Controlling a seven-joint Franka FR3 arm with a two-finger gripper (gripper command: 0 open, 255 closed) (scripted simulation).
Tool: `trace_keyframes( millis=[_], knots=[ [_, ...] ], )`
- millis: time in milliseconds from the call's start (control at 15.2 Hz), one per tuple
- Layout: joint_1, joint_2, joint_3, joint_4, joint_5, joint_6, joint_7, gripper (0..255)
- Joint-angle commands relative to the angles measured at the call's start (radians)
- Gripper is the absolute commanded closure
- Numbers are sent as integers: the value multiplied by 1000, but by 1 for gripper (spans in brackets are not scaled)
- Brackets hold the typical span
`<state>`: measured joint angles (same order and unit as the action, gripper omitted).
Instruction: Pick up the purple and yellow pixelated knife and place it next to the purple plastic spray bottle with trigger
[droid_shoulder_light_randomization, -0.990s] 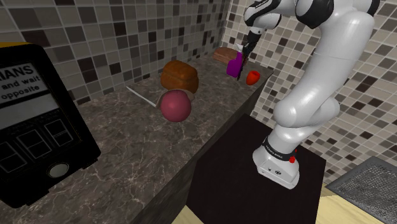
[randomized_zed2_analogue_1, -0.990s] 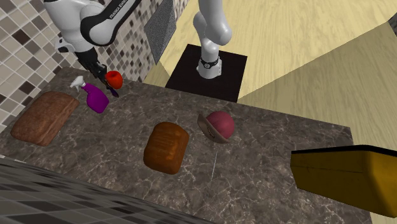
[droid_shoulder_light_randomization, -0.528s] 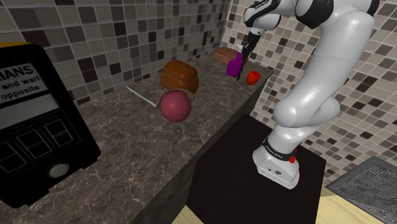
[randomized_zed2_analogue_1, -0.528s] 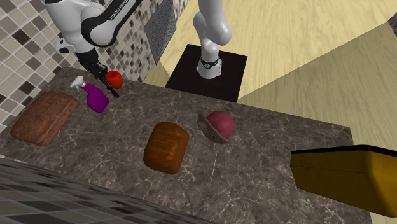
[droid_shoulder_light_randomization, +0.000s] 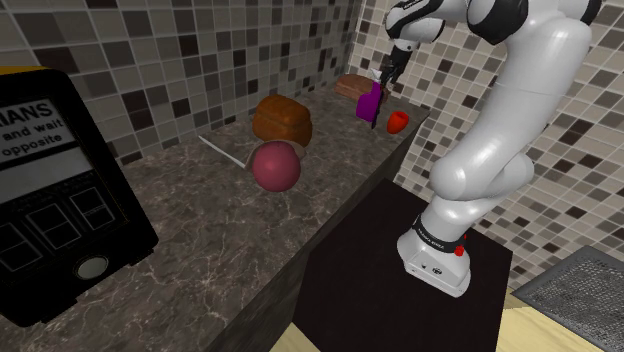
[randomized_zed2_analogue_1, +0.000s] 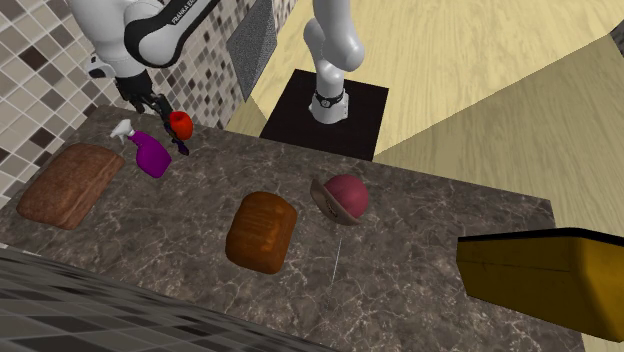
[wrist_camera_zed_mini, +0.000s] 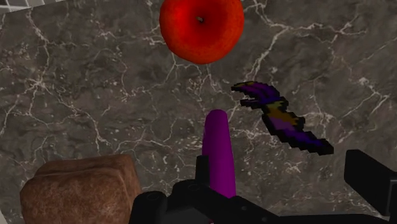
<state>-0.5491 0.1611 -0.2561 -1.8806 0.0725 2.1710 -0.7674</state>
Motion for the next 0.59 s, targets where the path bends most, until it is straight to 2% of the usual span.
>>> trace_keyframes(
  millis=[0, 66, 528],
  knots=[
    [3, -27, -1, 30, -10, -56, 10, 0],
    [4, -37, -1, 43, -14, -79, 12, 0],
    [4, -37, -1, 43, -14, -79, 12, 0]
  ],
)
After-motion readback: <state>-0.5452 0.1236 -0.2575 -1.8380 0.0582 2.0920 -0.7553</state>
